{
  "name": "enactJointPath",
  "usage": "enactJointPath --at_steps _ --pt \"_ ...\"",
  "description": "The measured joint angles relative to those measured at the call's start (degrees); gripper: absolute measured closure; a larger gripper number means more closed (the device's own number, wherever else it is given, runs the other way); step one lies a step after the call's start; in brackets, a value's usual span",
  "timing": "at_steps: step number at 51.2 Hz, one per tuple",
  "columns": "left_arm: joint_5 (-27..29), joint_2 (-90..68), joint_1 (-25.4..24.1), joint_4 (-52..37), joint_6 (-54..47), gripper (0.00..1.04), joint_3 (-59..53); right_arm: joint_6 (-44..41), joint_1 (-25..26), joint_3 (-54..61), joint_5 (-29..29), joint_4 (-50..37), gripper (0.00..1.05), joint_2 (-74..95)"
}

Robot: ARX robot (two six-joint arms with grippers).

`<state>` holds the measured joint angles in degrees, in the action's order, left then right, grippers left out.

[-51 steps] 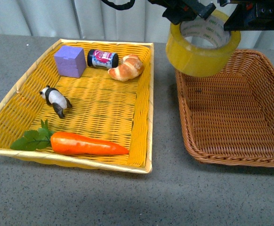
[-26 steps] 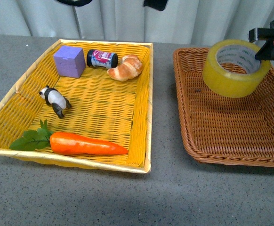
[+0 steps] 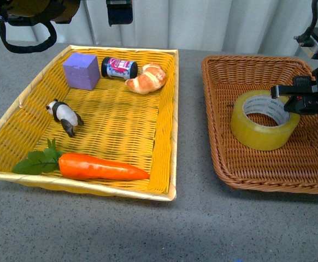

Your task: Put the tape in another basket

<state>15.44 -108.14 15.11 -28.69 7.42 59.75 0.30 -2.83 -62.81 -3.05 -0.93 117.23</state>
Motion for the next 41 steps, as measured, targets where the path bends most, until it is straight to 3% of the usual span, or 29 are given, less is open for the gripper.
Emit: enactJointPath --at_steps 13,17,19,24,29,36,40,41 --pt "3.8 2.0 1.2 -5.6 -0.3 0.06 -3.0 -0.6 0.1 4.5 0.9 -7.6 0.59 -2.8" --pt "6.9 2.5 1.8 -7.0 -0.4 0.07 -3.9 -1.4 0.1 7.7 1.2 -12.9 0.43 -6.7" --pt "4.2 2.7 1.5 -12.7 -2.3 0.13 -6.1 -1.2 0.2 9.5 0.8 -15.9 0.36 -8.6" --pt "-1.8 6.9 -0.2 -28.2 -5.3 0.35 -17.0 -0.9 0.3 22.3 5.2 -49.9 0.55 -10.8" --pt "-3.2 12.1 -2.4 -31.7 -6.2 0.51 -23.8 -0.9 1.4 30.8 4.3 -65.4 0.71 -14.1" --pt "-6.0 20.4 -5.5 -33.5 -6.6 0.83 -34.8 -0.9 2.8 39.6 3.4 -67.0 1.03 -26.3" --pt "-7.3 24.7 -6.8 -33.6 -6.8 1.01 -39.5 -0.9 2.8 44.0 3.1 -66.5 1.04 -30.5" --pt "-7.7 25.6 -7.1 -33.6 -6.8 1.01 -40.3 -0.9 2.8 44.4 3.1 -66.4 1.04 -30.9"
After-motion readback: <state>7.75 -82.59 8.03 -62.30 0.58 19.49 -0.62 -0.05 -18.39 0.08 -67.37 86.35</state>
